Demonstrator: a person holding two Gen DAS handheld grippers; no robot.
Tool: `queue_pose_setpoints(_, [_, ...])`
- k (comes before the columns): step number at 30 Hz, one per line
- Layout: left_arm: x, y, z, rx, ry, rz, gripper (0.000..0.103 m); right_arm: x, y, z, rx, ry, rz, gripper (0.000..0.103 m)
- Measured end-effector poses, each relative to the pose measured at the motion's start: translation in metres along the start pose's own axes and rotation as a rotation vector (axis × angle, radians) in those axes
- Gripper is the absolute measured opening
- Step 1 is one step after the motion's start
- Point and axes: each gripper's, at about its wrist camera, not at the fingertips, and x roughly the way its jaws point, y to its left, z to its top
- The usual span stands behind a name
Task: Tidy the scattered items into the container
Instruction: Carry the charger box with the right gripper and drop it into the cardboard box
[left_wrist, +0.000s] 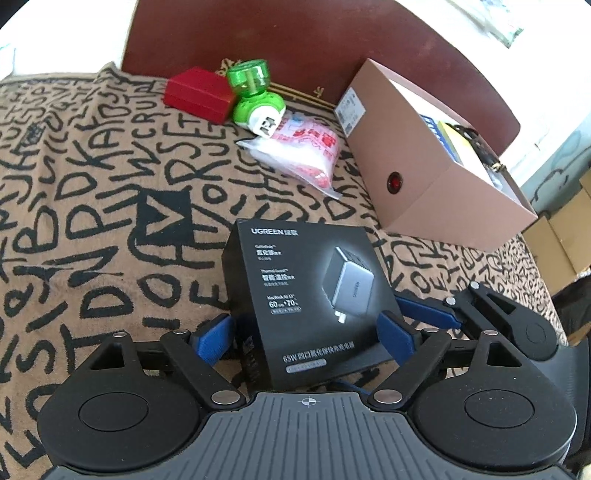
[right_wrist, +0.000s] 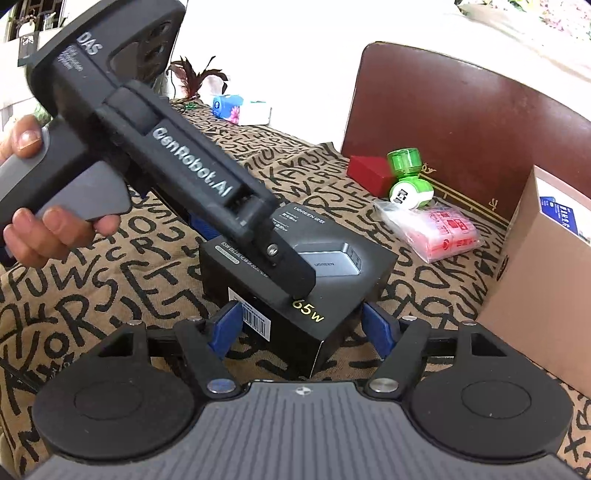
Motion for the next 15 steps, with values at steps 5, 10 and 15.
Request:
queue_pose_setpoints(5, [0.005, -0.002, 0.003, 0.009, -0.006, 0.017, 0.086, 0.006, 0.000, 0.001, 0.005, 0.013, -0.011, 0.078])
queue_pose_setpoints(10, [-0.002, -0.013, 0.001, 0.036, -0.023, 0.052, 0.084, 0.002, 0.000, 0.005, 0.034, 0.022, -0.016, 0.076])
queue_pose_setpoints(15, [-0.018, -0.029, 0.006, 0.062, -0.067, 0.053, 0.084, -0.017, 0.001, 0.011, 0.030, -0.018, -0.040, 0.076])
